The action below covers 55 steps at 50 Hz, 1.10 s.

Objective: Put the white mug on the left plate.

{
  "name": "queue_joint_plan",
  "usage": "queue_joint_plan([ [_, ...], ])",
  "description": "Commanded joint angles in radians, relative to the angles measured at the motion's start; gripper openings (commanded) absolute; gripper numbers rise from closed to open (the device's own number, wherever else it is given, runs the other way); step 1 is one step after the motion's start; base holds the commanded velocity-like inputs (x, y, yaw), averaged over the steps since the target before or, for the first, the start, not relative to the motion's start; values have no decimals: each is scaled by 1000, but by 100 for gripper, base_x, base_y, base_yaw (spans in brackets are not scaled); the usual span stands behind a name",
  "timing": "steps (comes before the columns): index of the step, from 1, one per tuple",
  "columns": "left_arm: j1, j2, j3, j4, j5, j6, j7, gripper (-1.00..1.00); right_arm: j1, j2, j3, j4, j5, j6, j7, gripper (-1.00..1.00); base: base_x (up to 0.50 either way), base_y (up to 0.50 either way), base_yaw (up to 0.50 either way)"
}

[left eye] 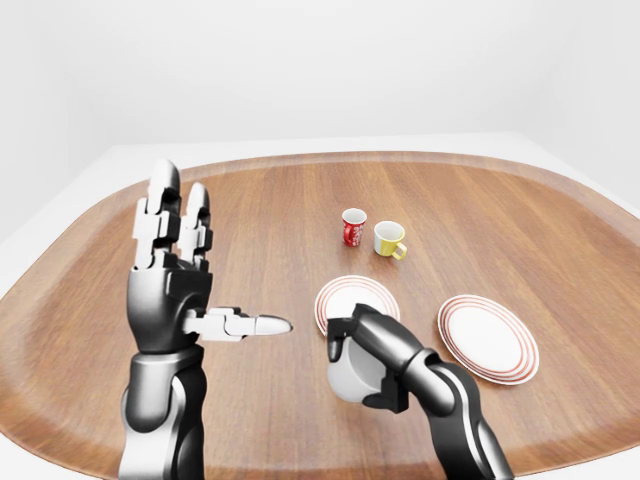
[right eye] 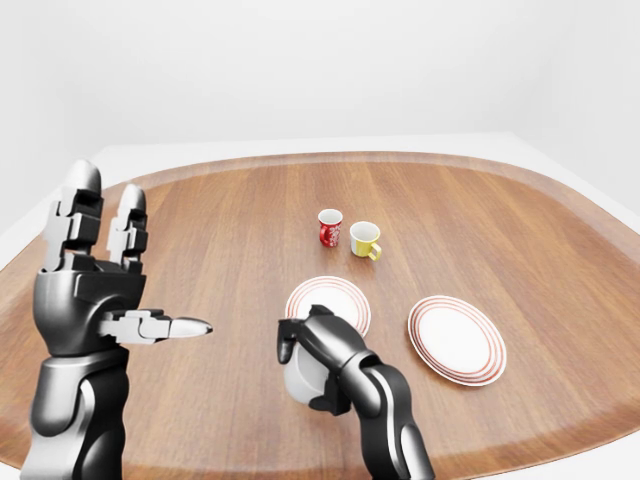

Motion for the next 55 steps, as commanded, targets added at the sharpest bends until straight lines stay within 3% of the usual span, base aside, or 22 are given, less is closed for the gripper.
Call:
queue_joint_plan([
  [1, -11, 4, 8, -5, -4, 0, 1, 100, -92, -4, -12, -196, 103, 0, 0, -100, 0, 0, 0],
  [12, -9, 4, 9, -5, -3, 0, -1, 100, -308, -17, -153, -180, 60, 0, 0, -100, 0, 0, 0],
  [17, -5, 2, 5, 5, 4, 0, -2, 100, -500, -73, -242, -42, 83, 0, 0, -100, 0, 0, 0],
  [23, -8, 3, 8, -2, 1, 0, -2, 100, -631, -131, -285, 137, 118, 0, 0, -100, 0, 0, 0],
  [27, -11, 3, 8, 7, 3, 0, -1, 100, -736, -161, -291, 293, 140, 0, 0, -100, 0, 0, 0],
  [35, -8, 3, 8, 6, 2, 0, -2, 100, -826, -154, -253, 565, 154, 0, 0, -100, 0, 0, 0],
  [36, -8, 3, 7, 6, 2, 0, -2, 100, -840, -160, -249, 613, 147, -28, 0, -100, 0, 0, 0],
  [38, -7, 3, 8, 7, 2, 0, -2, 100, -871, -168, -242, 708, 139, -118, 0, -100, 0, 0, 0],
  [40, -6, 2, 4, 7, 3, 0, -2, 100, -893, -163, -226, 797, 133, -175, 0, -100, 0, 0, 0],
  [42, -3, 1, 1, 8, 4, 0, -3, 100, -906, -162, -216, 871, 117, -175, 0, -100, 0, 0, 0],
  [48, -7, 3, 6, 10, 4, 0, -4, 100, -1109, -167, -210, 1378, 67, -175, 0, -100, 0, 0, 0],
  [55, -2, 2, 3, -7, 3, 0, -4, 100, -1153, -155, -190, 1589, 34, -175, 0, -100, 0, 0, 0],
])
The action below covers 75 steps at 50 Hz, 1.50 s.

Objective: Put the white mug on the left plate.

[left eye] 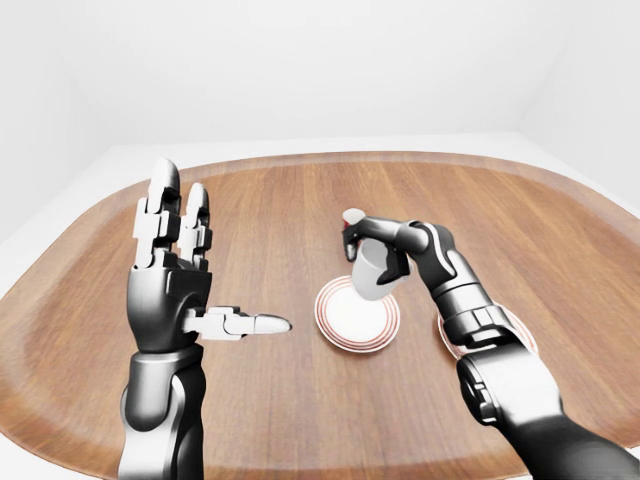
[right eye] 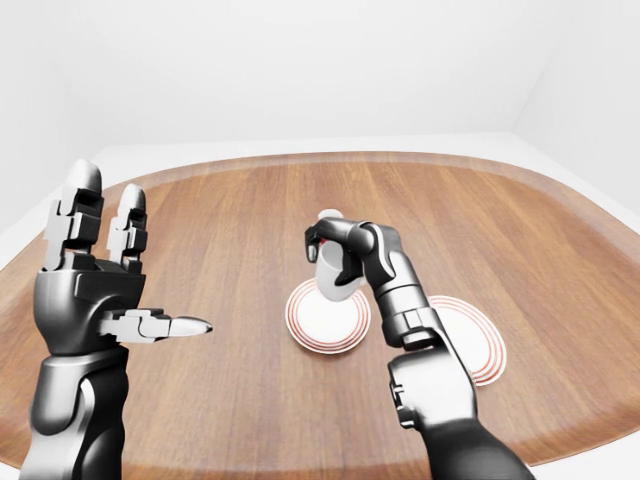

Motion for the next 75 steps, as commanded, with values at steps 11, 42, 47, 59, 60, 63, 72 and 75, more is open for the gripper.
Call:
queue_joint_plan([
  [11, 4, -2, -7, 0, 4, 0, -3, 100, -167, 25, 9, 578, -51, 0, -99, -100, 0, 0, 0],
  [42, 1, 0, 0, 7, 1, 0, -3, 100, -212, 103, 20, 598, -147, 0, -399, -100, 0, 0, 0],
  [47, -3, 1, 3, 5, -1, 0, -3, 100, -208, 117, 20, 601, -144, 0, -423, -100, 0, 0, 0],
  [59, -6, 2, 4, 11, -1, 0, -2, 100, -205, 141, 18, 606, -129, 0, -465, -100, 0, 0, 0],
  [60, -5, 2, 5, 7, -1, 0, -2, 100, -202, 142, 20, 607, -131, 0, -466, -100, 0, 0, 0],
  [63, -6, 1, 3, 11, 0, 0, -1, 100, -197, 148, 19, 610, -130, 0, -471, -100, 0, 0, 0],
  [72, -9, 3, 10, 13, -4, 0, -1, 100, -182, 156, 23, 617, -138, 0, -489, -100, 0, 0, 0],
  [75, -7, 3, 10, 12, -5, 0, -2, 100, -176, 155, 16, 619, -133, 0, -486, -100, 0, 0, 0],
])
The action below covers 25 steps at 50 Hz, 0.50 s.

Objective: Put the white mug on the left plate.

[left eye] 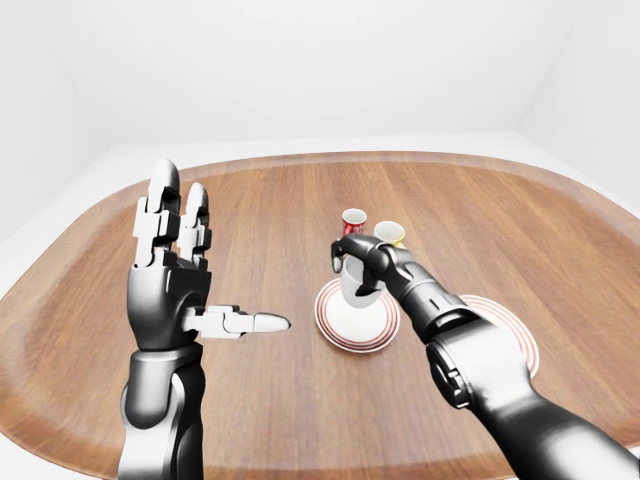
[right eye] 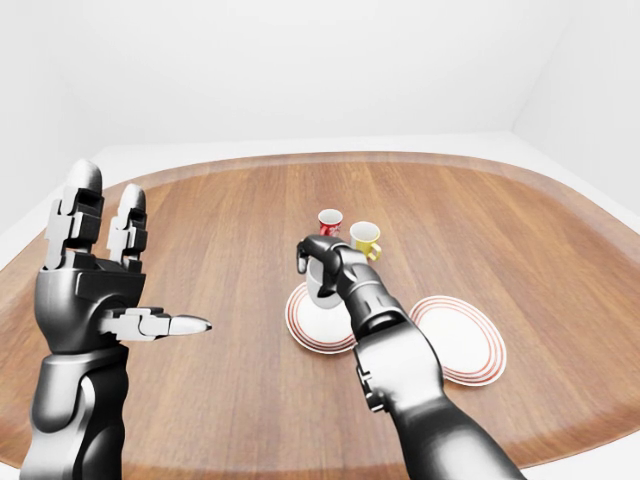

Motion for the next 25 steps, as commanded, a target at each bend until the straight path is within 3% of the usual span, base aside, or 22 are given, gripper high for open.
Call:
queue_joint_plan([
  [1, 0, 1, 4, -1, -3, 0, 0, 100, 17, 7, -6, 7, 9, 0, -21, -100, 0, 0, 0],
  [25, 5, 1, 3, 0, -2, 0, -3, 100, 48, 22, -7, 15, -5, 0, -78, -100, 0, 0, 0],
])
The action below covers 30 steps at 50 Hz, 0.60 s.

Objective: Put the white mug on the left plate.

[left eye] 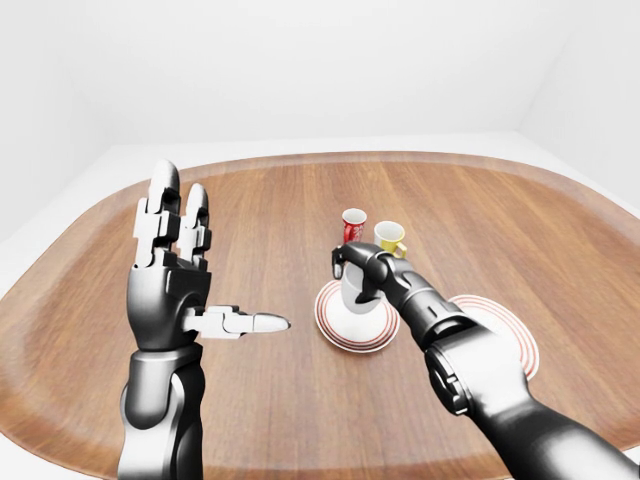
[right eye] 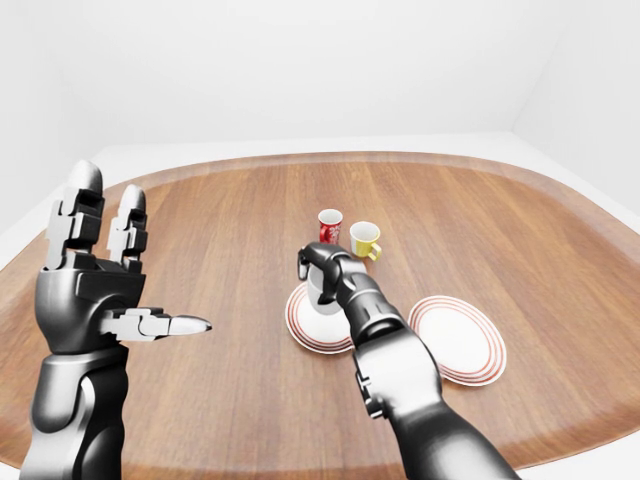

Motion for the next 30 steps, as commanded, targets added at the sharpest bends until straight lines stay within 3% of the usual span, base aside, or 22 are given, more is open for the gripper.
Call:
queue_joint_plan([
  [1, 2, 0, 0, 0, 0, 0, 0, 100, 10, 8, -2, 0, 12, 0, -24, -100, 0, 0, 0],
  [30, 9, -3, -2, 4, 1, 0, -2, 100, 50, 29, 7, 5, -15, 0, -36, -100, 0, 0, 0],
])
